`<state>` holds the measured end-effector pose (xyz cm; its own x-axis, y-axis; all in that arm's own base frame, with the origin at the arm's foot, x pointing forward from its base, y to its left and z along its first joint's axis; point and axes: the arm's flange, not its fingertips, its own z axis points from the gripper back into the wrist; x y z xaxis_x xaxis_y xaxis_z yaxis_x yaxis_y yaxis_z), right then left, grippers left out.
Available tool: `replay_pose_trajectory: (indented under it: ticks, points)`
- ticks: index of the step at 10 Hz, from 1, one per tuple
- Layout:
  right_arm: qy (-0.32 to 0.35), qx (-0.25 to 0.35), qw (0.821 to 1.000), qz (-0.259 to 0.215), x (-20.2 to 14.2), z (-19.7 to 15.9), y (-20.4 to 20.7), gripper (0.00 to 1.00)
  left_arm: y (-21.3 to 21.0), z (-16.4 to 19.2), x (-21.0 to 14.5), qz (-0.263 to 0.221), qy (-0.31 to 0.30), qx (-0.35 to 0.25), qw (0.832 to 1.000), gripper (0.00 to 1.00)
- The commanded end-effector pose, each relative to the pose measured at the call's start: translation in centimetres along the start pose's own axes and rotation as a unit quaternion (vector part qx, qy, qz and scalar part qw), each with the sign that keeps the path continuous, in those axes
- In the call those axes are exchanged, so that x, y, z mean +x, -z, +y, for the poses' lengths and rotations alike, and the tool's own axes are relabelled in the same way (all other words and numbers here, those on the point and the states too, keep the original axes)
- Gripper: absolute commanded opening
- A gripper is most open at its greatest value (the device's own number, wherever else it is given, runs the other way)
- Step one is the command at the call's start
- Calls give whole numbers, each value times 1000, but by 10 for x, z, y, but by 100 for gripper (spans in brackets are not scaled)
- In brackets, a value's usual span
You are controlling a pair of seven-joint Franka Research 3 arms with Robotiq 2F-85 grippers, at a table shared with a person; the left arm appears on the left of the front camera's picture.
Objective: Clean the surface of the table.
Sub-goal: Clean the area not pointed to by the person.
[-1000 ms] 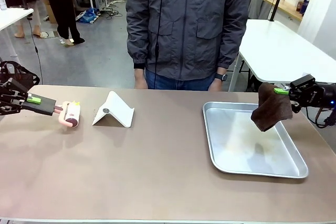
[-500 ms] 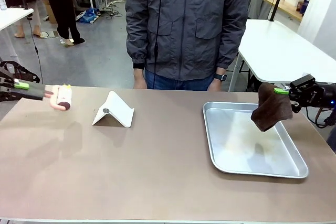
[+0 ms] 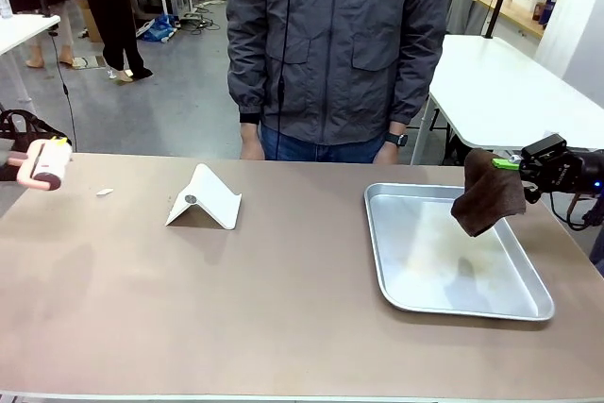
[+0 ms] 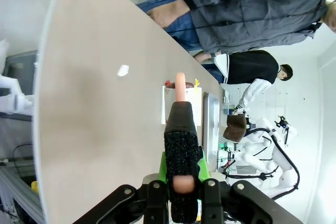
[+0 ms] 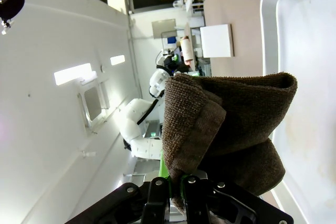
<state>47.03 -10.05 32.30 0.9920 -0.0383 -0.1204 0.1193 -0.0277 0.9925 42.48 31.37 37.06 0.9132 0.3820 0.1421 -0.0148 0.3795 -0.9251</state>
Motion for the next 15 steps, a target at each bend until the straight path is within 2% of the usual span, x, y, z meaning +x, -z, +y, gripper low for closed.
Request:
replay_pose_trajectory:
  ticks: [1,6,8,9,10,14,15]
  points:
    - [0,4,1000,5,2,7,-1,8,-14,15,11,4,2,14,1000,16]
    - [0,4,1000,5,2,7,-1,8,-1,39,35,9,-18,40,999,16]
    - [0,4,1000,5,2,7,-1,8,0,39,35,8,-20,41,999,16]
    - [0,4,1000,5,2,7,-1,8,2,39,34,-7,-27,46,999,16]
    - [0,4,1000,5,2,7,-1,8,5,45,36,9,-14,40,999,16]
    - [0,4,1000,5,2,7,-1,8,5,45,36,9,-14,40,999,16]
    - [0,4,1000,5,2,7,-1,8,5,47,37,7,-18,43,999,22]
